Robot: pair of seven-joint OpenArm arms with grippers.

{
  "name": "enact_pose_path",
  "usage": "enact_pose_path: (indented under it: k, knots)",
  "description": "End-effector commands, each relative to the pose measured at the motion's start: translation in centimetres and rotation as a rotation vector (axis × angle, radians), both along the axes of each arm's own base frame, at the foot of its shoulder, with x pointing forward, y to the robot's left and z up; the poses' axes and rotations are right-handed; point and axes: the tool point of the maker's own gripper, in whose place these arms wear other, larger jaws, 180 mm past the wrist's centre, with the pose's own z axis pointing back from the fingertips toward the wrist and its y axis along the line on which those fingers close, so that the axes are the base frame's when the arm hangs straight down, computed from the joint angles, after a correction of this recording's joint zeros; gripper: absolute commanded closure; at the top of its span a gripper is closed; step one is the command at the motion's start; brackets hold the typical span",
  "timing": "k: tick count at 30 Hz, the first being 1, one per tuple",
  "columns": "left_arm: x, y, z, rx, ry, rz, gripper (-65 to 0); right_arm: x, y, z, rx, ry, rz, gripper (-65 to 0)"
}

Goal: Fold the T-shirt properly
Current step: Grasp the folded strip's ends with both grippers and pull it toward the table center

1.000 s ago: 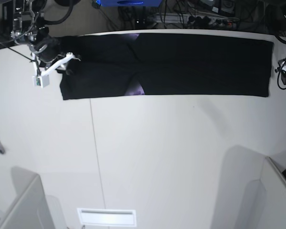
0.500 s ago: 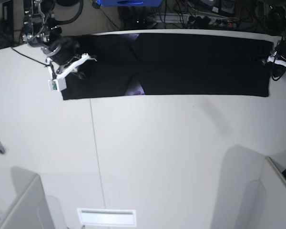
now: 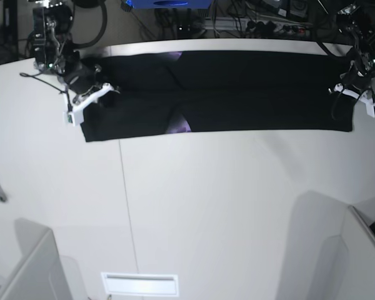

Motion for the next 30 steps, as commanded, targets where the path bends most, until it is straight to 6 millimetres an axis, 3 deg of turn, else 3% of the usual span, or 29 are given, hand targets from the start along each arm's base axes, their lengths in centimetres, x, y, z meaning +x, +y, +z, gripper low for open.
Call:
enact_pose_path:
  k: [1, 6, 8, 14, 19, 22, 25, 30]
  knots:
    - [1.3, 0.9, 1.2, 0.032, -0.038, -0.002, 0.0, 0.6, -1.3, -0.3, -0.047, 0.007, -0.013, 0.0]
    - [4.1, 0.7, 0.8, -0.017, -0.073, 0.022, 0.0, 4.3, -1.3, 0.8, -0.036, -0.049, -0.032, 0.0]
    - [5.5, -0.4, 0.0, -0.050, -0.068, 0.000, 0.0, 5.6, -1.2, 1.2, -0.028, -0.064, -0.037, 0.0]
    - [9.1, -1.8, -0.4, -0.094, -0.074, -0.018, 0.0, 8.0, -1.7, 1.2, -0.024, -0.074, -0.062, 0.0]
    - [11.9, -1.4, 2.1, -0.070, -0.132, -0.023, 0.0, 9.3, -1.6, 2.5, -0.023, -0.116, -0.059, 0.0]
    - [12.5, -0.8, 4.5, -0.017, -0.183, -0.039, 0.0, 9.7, -0.8, 4.8, -0.020, -0.184, -0.036, 0.0]
    - [11.8, -0.2, 6.3, 0.042, -0.205, -0.061, 0.0, 9.8, -0.6, 7.8, -0.019, -0.270, -0.033, 0.0]
    - [8.8, 2.4, 9.3, 0.112, -0.266, -0.001, 0.0, 8.8, 0.5, 11.6, -0.020, -0.370, 0.000, 0.0]
